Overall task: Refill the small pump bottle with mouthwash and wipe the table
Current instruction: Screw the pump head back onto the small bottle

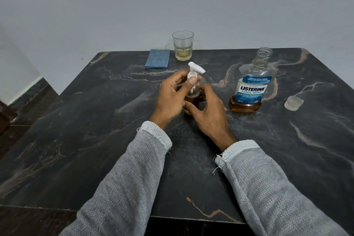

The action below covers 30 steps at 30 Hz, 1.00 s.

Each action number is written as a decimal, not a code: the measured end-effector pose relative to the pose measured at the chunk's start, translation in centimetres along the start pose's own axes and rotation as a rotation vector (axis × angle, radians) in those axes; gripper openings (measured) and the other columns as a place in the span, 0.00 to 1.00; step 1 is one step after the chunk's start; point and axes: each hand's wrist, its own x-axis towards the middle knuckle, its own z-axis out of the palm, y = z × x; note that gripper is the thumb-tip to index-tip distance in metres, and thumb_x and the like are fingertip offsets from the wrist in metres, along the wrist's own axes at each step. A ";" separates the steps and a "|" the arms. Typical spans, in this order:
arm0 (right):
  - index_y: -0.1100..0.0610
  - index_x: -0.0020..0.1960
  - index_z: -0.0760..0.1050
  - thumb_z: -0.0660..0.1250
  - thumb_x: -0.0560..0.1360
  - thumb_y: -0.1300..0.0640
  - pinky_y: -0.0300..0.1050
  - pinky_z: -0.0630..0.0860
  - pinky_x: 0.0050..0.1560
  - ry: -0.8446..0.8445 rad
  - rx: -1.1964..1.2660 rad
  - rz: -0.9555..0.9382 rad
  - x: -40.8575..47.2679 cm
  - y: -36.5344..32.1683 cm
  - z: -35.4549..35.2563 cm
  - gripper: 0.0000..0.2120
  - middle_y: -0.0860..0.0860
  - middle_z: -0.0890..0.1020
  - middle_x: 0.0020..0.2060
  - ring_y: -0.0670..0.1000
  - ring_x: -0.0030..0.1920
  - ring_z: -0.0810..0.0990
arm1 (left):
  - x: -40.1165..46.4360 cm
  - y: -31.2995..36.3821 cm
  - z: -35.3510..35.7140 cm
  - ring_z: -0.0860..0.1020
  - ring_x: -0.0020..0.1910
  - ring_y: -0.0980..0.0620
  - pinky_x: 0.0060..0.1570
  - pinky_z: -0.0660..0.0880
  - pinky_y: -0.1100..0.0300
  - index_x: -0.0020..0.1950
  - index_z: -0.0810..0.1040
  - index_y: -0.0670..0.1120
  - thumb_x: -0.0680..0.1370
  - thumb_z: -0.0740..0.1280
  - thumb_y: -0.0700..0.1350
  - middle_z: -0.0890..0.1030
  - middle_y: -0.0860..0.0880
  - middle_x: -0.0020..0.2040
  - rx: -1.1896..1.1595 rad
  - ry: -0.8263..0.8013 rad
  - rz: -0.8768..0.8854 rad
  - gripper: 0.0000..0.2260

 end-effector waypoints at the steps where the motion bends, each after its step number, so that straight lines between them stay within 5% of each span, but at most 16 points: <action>1: 0.50 0.62 0.72 0.75 0.71 0.50 0.38 0.75 0.55 0.004 -0.001 -0.003 0.0 0.0 0.0 0.23 0.45 0.81 0.54 0.43 0.54 0.78 | 0.1 0.0 -0.2 0.82 0.51 0.56 0.50 0.77 0.64 0.57 0.79 0.38 0.80 0.65 0.39 0.84 0.50 0.49 -0.001 -0.016 0.006 0.08; 6: 0.51 0.62 0.73 0.74 0.71 0.49 0.45 0.77 0.56 0.011 0.001 -0.004 0.0 -0.1 0.0 0.22 0.46 0.82 0.54 0.44 0.55 0.79 | 0.1 0.1 -0.4 0.82 0.55 0.53 0.54 0.77 0.61 0.56 0.80 0.44 0.81 0.63 0.39 0.84 0.49 0.52 -0.004 -0.054 0.025 0.08; 14: 0.48 0.63 0.73 0.73 0.71 0.48 0.41 0.77 0.54 0.005 0.001 0.010 -0.1 0.0 0.0 0.21 0.44 0.82 0.54 0.44 0.54 0.79 | -0.1 0.2 0.4 0.83 0.50 0.52 0.52 0.79 0.59 0.54 0.82 0.44 0.75 0.72 0.40 0.85 0.49 0.49 -0.018 0.144 -0.007 0.09; 21: 0.49 0.61 0.74 0.73 0.72 0.50 0.40 0.77 0.53 -0.004 0.016 -0.004 0.1 0.0 -0.1 0.19 0.44 0.82 0.52 0.42 0.52 0.80 | 0.5 0.3 -0.3 0.82 0.50 0.59 0.49 0.77 0.67 0.56 0.81 0.42 0.78 0.68 0.39 0.84 0.51 0.49 0.051 0.009 0.032 0.08; 30: 0.48 0.62 0.74 0.73 0.72 0.49 0.35 0.75 0.53 -0.027 0.023 0.007 0.2 0.2 -0.2 0.20 0.41 0.82 0.52 0.39 0.52 0.79 | 0.6 0.1 -0.6 0.82 0.54 0.53 0.54 0.77 0.61 0.56 0.80 0.46 0.78 0.67 0.38 0.84 0.49 0.50 -0.034 -0.038 0.007 0.08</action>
